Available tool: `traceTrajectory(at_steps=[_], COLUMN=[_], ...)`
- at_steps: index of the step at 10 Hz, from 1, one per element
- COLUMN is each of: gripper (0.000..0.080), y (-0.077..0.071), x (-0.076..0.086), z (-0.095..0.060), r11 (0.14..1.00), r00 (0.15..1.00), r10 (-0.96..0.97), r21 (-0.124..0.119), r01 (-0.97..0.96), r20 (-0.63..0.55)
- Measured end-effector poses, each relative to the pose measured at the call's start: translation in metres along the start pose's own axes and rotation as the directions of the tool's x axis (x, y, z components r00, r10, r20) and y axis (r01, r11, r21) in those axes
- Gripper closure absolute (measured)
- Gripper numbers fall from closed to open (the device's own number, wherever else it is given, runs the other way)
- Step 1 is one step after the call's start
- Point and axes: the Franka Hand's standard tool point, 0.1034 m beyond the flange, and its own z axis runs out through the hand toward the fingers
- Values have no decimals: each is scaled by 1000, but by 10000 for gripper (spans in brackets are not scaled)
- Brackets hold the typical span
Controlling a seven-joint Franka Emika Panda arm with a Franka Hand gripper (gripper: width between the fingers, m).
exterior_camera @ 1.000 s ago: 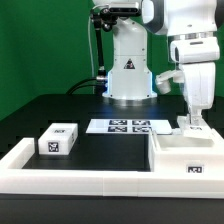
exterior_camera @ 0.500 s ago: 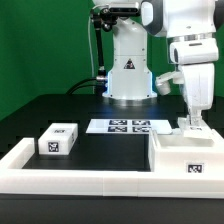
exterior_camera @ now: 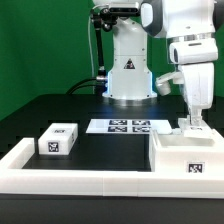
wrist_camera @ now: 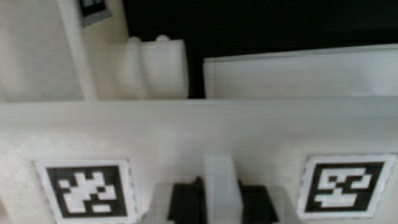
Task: Assemble cabinet
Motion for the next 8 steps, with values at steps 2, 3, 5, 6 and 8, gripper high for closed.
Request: traceTrajectory(at_steps=[2, 3, 5, 6, 8], gripper=[735, 735, 735, 735, 735], y=[8, 16, 36, 48, 71], x=[-2, -4, -5, -2, 0], z=[0, 0, 0, 0, 0], r11=[1000, 1000, 1000, 1000, 1000], r00=[1000, 1000, 1000, 1000, 1000], r10=[3, -6, -11, -8, -3], r21=[7, 9, -5, -16, -17], r01=[-3, 6, 11, 7, 2], r20=[4, 4, -5, -12, -16])
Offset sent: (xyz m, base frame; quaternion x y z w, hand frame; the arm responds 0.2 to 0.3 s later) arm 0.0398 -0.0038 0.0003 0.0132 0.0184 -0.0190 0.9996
